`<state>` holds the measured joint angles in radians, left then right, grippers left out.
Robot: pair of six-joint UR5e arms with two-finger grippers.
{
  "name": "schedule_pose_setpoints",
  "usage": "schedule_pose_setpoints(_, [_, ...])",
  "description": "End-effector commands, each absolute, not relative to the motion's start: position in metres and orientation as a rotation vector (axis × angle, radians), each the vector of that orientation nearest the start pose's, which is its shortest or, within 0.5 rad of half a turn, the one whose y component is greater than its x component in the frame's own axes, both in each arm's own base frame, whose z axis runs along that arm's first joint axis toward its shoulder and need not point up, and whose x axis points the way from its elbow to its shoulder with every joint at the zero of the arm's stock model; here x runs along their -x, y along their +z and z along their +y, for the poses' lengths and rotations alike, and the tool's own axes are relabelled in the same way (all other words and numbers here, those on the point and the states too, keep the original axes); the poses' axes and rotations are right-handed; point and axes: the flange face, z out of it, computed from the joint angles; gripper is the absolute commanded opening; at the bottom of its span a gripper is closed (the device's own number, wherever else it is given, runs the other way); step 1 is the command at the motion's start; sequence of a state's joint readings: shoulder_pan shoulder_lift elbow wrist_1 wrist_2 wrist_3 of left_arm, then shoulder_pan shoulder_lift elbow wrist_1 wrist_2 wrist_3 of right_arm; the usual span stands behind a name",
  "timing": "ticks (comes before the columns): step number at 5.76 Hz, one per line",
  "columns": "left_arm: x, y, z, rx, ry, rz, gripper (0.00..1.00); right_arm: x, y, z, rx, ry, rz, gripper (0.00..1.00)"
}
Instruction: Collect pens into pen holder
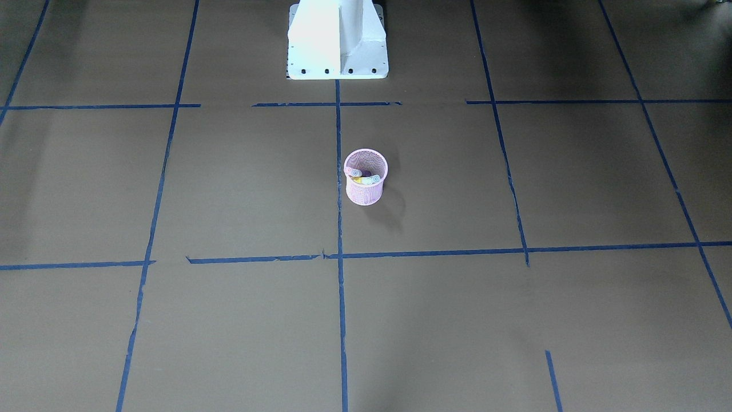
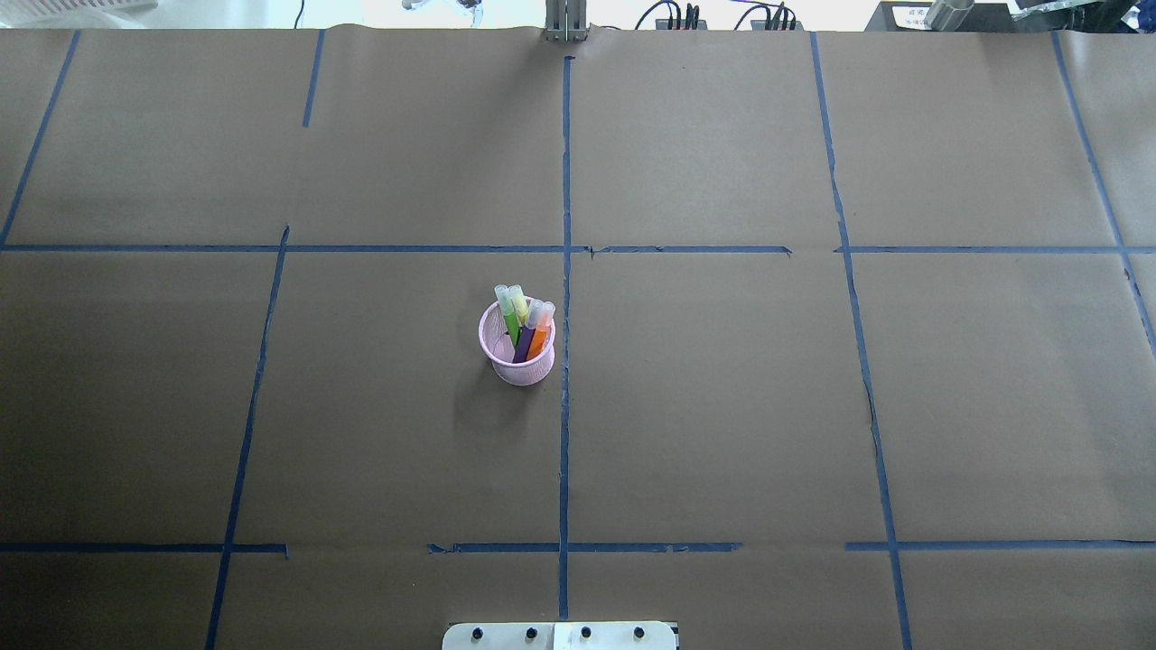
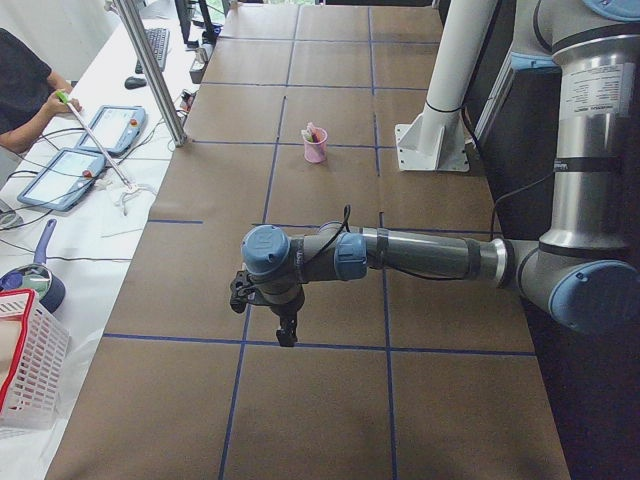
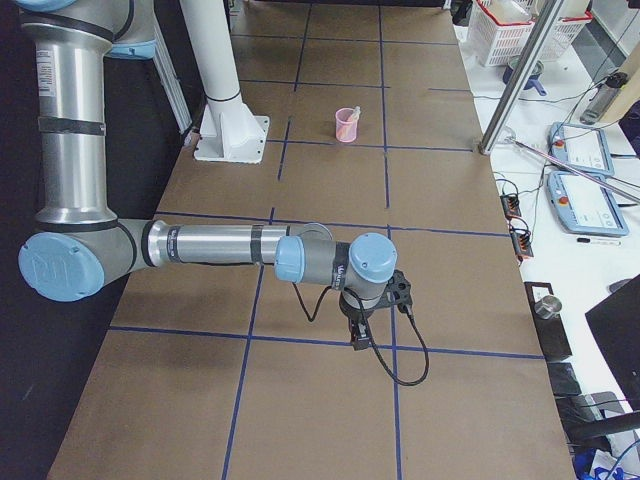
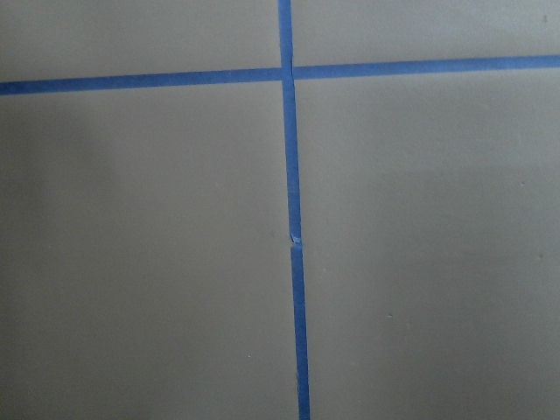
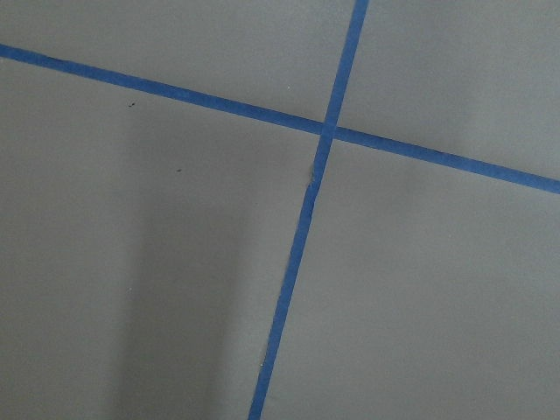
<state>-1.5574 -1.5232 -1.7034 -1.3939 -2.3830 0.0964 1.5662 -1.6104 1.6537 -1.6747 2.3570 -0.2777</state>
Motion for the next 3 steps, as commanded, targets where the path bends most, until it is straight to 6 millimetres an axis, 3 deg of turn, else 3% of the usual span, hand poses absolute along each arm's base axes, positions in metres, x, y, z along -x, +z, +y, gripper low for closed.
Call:
schedule_pose_setpoints(1, [0.0567, 0.6351, -0.4664, 0.058, 0.061, 0.816, 1.0, -0.0607, 0.6474, -0.4683, -0.048, -0.243, -0.788, 1.0])
schedule_pose_setpoints(3, [0.0558, 0.6321, -0.4681, 0.051, 0.067, 0.817, 1.0, -0.0566, 0.6514, -0.4611, -0.041, -0.231, -0.85, 1.0])
